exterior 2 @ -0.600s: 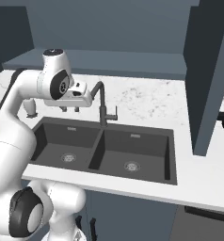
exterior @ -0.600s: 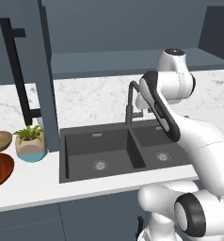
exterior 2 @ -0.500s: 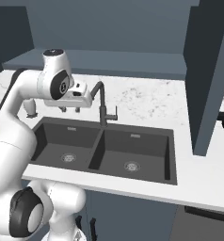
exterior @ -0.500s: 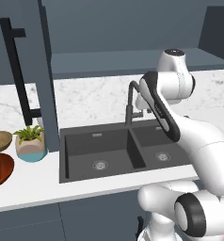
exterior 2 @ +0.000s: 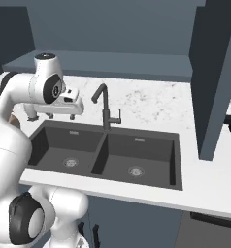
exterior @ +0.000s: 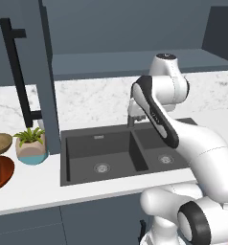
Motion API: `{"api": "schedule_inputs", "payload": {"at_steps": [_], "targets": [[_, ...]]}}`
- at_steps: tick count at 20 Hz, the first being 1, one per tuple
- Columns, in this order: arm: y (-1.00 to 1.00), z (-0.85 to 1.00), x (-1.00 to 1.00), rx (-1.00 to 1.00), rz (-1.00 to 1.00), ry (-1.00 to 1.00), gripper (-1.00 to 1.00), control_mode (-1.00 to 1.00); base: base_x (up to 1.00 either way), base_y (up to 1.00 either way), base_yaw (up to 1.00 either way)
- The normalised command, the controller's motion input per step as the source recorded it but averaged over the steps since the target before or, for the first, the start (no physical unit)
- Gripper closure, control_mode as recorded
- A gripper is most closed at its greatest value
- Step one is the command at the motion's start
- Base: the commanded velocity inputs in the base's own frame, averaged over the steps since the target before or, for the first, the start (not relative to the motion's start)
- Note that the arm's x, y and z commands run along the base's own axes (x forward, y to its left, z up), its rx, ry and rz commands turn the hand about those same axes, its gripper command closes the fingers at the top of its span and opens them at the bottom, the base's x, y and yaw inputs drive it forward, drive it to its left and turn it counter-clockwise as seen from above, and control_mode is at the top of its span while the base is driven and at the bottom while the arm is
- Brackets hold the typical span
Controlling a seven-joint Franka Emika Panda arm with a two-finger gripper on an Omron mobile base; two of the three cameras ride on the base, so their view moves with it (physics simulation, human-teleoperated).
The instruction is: Pick up the bowls on the counter and stack them on top of one another in the open cabinet. Place the smaller bowl on top of the larger bowl.
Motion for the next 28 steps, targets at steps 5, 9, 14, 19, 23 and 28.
{"api": "schedule_inputs", "payload": {"at_steps": [5,9,14,19,23,28], "targets": [[0.37,-0.14,-0.03,0.0,0.0,0.0,-1.0,-1.0,0.0,0.0,0.0],[0.04,-0.01,-0.17,0.0,0.0,-0.01,-1.0,-1.0,0.0,0.0,0.0],[0.0,0.0,-0.28,0.0,0.0,-0.01,-1.0,-1.0,0.0,0.0,0.0],[0.0,0.0,-0.31,0.03,0.0,-0.03,-1.0,-1.0,0.0,0.0,0.0],[0.0,0.0,-0.44,0.01,0.0,-0.01,-1.0,-1.0,0.0,0.0,0.0],[0.0,0.0,-0.12,0.0,0.0,-0.01,-1.0,1.0,-0.71,0.13,0.0]]}}
